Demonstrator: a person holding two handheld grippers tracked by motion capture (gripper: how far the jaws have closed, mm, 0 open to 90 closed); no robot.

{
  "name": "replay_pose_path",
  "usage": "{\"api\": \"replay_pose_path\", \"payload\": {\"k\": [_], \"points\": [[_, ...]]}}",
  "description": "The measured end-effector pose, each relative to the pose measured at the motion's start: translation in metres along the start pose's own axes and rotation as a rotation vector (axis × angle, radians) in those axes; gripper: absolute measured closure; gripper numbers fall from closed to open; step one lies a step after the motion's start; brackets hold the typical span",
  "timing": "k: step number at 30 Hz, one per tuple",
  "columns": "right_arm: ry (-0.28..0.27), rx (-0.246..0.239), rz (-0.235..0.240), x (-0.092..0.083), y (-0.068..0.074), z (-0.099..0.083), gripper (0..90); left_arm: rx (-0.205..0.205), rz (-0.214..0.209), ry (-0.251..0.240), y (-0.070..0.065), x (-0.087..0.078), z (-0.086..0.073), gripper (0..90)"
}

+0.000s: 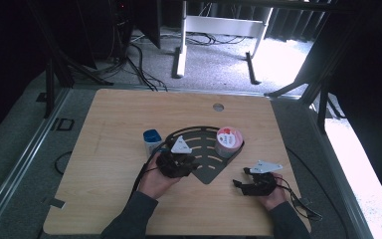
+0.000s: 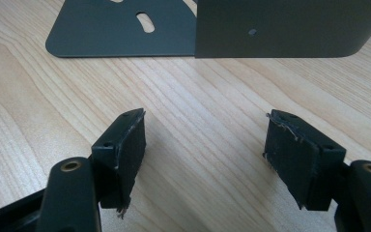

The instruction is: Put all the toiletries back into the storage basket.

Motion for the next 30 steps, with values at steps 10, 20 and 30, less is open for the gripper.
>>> {"api": "replay_pose_path", "payload": {"k": [10,20,30], "points": [[0.002,-0.001,0.002,0.000,0.000,0.000,30.3,-0.019,0.016,-0.020,0.010,-0.016,0.001,89.0],[0.001,-0.002,0.002,0.000,0.000,0.000,30.2,-0.039,0.044,-0.040,0.020,-0.028,0.003,89.9],[0.000,-0.001,0.002,0.000,0.000,0.000,30.1,-0.101,0.091,-0.081,0.034,-0.046,-0.002,89.8]]}}
Point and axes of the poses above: each handheld gripper's, and its own axes: x roughly forward along the jaws, z roughly out of its top, y roughly to its left, the point moved 3 cm from there along x, roughly forward along the jaws, and after that the axes turned 8 degrees about y, right-handed, at the moved point
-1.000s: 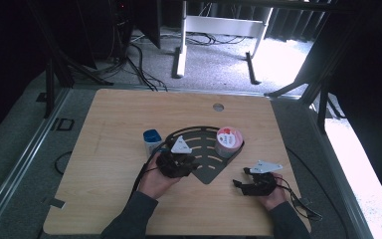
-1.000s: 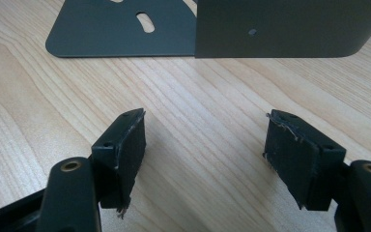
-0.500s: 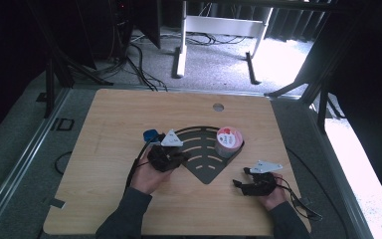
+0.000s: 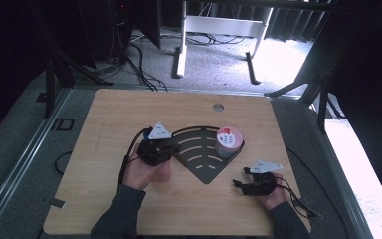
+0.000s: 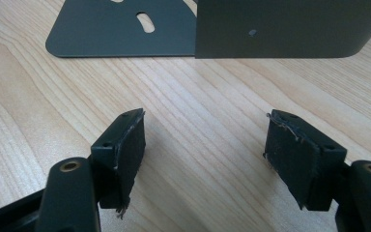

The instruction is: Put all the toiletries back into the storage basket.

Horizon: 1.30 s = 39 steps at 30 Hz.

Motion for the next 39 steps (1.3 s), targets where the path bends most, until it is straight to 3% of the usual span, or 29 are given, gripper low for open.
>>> {"api": "replay_pose_path", "payload": {"k": [8,18,32,39], "points": [[0.000,0.000,0.000,0.000,0.000,0.000,30.1,-0.041,0.033,-0.015,0.013,-0.007,-0.002,89.8],[0.000,0.000,0.000,0.000,0.000,0.000,30.2,-0.069,0.041,0.006,0.020,-0.004,-0.006,89.8],[0.000,-0.001,0.001,0.000,0.000,0.000,30.1,-0.090,0.056,0.027,0.025,-0.003,-0.006,89.8],[0.000,-0.001,0.000,0.000,0.000,0.000,30.1,-0.071,0.045,0.035,0.021,-0.004,-0.007,89.8]]}}
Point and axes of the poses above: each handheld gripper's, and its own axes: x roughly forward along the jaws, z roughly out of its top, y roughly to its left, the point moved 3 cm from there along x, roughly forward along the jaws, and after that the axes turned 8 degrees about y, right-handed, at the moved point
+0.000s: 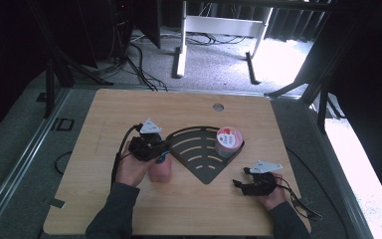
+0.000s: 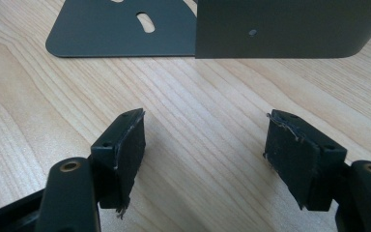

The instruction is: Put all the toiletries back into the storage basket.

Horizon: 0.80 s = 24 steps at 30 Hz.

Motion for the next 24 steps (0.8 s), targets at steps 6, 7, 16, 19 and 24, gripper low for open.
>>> {"api": "replay_pose_path", "payload": {"k": [6,7,16,19,24], "points": [[0.000,0.000,0.000,0.000,0.000,0.000,30.1,0.025,-0.010,0.007,-0.007,-0.001,-0.001,89.8],[0.000,0.000,0.000,0.000,0.000,0.000,30.1,0.030,-0.010,0.007,-0.008,-0.001,-0.001,89.8],[0.001,0.000,0.001,0.000,0.000,0.000,30.1,0.062,-0.026,0.005,-0.016,-0.003,-0.003,89.4],[0.001,0.000,0.001,0.000,0.000,0.000,30.1,0.058,-0.027,-0.011,-0.015,-0.004,-0.005,81.3],[0.001,-0.001,0.001,0.000,0.000,0.000,30.1,0.038,-0.035,-0.047,-0.011,-0.009,-0.009,69.1]]}}
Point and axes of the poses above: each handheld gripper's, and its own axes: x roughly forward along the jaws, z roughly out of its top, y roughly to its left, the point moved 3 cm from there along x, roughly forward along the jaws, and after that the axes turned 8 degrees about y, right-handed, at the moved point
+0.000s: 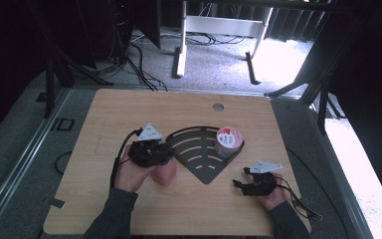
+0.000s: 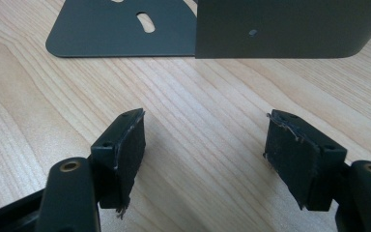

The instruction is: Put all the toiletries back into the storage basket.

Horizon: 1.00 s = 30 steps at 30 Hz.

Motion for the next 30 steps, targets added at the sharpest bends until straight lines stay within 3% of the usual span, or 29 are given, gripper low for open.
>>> {"api": "replay_pose_path", "payload": {"k": [4,16,30], "points": [[0.001,0.000,0.000,0.000,0.000,0.000,30.1,-0.010,0.015,-0.020,0.003,-0.004,-0.002,57.0],[0.000,-0.001,0.001,0.000,0.000,0.000,29.9,0.003,0.040,-0.037,0.001,-0.004,-0.007,42.0],[0.001,-0.002,0.003,0.000,0.000,0.000,29.7,0.019,0.035,-0.011,-0.003,0.004,-0.017,36.4]]}}
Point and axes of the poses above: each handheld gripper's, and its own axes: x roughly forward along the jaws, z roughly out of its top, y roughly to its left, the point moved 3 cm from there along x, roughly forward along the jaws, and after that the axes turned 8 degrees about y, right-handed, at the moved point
